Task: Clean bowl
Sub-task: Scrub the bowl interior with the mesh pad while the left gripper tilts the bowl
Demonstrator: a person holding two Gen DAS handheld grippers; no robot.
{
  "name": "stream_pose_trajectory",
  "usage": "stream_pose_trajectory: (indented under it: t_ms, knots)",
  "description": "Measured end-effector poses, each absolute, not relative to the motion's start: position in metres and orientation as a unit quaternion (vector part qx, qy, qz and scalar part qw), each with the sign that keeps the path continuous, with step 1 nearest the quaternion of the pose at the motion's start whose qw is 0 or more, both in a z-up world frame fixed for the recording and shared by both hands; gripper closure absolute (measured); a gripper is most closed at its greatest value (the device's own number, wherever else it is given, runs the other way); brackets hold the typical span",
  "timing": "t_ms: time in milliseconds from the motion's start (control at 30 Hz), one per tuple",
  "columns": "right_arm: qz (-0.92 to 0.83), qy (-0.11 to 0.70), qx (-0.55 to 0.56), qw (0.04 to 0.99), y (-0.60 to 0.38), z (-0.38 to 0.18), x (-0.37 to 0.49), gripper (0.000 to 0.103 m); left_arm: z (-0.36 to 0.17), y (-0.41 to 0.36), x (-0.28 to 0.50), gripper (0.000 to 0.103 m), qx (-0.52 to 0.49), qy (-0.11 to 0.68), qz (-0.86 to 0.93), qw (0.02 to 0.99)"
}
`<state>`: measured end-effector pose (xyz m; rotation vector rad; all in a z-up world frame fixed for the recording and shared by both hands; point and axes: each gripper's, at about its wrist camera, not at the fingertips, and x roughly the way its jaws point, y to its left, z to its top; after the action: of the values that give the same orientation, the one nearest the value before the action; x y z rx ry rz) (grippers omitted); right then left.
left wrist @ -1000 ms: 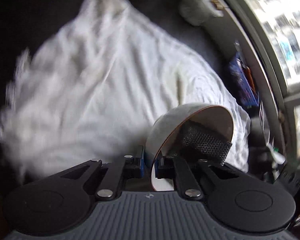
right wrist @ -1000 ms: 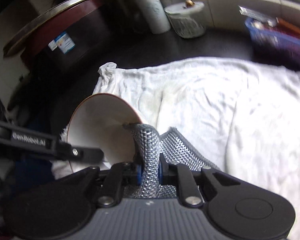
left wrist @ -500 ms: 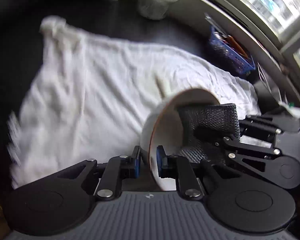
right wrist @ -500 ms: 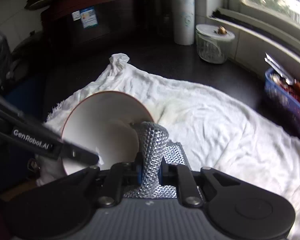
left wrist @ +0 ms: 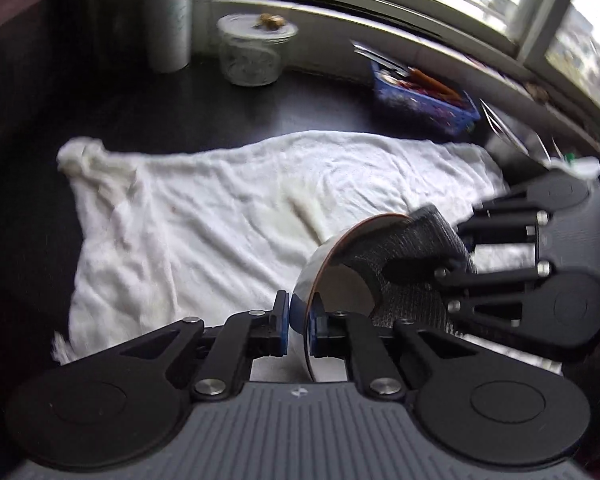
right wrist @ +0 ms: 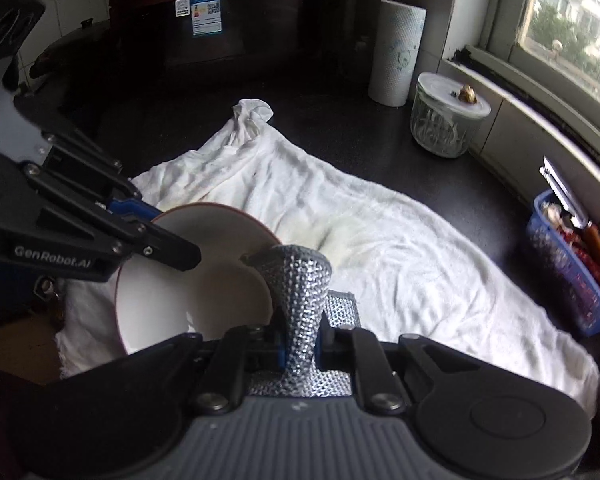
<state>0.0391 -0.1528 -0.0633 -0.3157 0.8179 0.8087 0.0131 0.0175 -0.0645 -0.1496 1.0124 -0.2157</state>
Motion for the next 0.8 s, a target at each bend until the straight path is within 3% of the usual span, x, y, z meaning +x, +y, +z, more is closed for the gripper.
stream_pose_trajectory:
  t_ms: [167,400,500,600,800]
  knots:
    - [0.374,0.414,-0.084,0.826,-0.152,-0.073,0.038,0.088,-0.085,0.047,0.007,0.094,-0.206,0.507,-0.062,0.835]
    - [0.338,0.469,0.094,0.810,-0.166,-0.090,0.043,0.087,-0.125,0.078,-0.009,0.095,-0.429,0.535,-0.011,0.728]
    - [0.332,0.468,0.107,0.812,-0.169,-0.086,0.042,0.087,-0.136,0.077,-0.013,0.095,-0.471,0.541,-0.018,0.697]
    - [0.343,0.453,0.050,0.821,-0.166,-0.082,0.041,0.087,-0.134,0.071,-0.009,0.094,-0.453,0.543,-0.034,0.707]
    - [0.361,0.414,-0.071,0.833,-0.160,-0.074,0.038,0.087,-0.087,0.023,0.008,0.090,-0.166,0.533,-0.090,0.825]
